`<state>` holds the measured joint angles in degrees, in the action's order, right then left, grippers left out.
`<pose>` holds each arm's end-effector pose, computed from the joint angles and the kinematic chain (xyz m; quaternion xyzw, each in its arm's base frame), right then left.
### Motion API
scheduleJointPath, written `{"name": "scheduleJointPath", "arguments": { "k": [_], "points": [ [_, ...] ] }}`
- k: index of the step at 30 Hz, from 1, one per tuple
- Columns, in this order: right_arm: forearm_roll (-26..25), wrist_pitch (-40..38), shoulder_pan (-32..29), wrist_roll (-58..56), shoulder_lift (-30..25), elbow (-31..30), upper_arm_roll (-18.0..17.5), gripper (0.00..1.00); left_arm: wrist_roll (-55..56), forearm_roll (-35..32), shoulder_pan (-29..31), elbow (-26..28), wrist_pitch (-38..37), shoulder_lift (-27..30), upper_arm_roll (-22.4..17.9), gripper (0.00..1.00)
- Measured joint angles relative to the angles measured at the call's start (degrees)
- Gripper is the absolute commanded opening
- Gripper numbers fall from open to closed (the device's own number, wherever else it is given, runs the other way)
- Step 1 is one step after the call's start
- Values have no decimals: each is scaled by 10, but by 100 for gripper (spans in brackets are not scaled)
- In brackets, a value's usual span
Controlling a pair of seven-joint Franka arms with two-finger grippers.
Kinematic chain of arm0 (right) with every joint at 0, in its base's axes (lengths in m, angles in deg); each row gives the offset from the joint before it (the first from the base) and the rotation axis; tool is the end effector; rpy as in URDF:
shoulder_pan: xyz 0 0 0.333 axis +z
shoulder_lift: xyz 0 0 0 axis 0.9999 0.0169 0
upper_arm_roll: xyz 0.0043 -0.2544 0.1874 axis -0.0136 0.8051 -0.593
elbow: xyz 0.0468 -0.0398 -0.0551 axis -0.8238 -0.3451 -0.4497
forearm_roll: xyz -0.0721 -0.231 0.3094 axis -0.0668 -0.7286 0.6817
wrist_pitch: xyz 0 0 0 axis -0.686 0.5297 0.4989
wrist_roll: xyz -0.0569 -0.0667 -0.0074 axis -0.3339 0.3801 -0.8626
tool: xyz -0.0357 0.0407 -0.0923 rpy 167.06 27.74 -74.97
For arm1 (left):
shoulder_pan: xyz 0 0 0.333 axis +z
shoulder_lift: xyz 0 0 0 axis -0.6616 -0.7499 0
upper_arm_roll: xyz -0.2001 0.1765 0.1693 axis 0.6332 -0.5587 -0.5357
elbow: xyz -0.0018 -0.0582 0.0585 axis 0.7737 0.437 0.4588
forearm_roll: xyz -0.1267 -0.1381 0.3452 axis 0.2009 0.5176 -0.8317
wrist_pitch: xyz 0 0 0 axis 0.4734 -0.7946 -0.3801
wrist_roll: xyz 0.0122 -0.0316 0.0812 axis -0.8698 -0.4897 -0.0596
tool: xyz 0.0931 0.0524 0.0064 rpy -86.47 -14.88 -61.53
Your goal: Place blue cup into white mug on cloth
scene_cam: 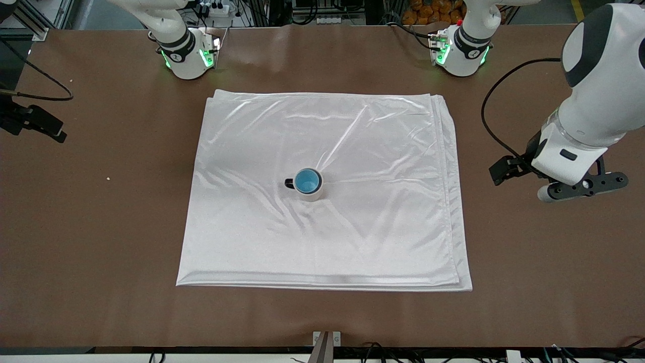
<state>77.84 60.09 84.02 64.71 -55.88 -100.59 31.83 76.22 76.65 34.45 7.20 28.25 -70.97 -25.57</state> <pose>0.5459 -0.0326 0.6302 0.9955 -0.0882 0.0227 0.0267 0.6178 -0.1403 0.5733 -0.9965 -0.0788 -0.0243 0.0166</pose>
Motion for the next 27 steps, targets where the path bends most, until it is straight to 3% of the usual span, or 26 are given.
{"name": "scheduleJointPath", "arguments": {
  "k": [27],
  "points": [
    [19,-4,0,4,10,10,-3,100,-4,9,23,0,-9,1,3,100]
  ]
}}
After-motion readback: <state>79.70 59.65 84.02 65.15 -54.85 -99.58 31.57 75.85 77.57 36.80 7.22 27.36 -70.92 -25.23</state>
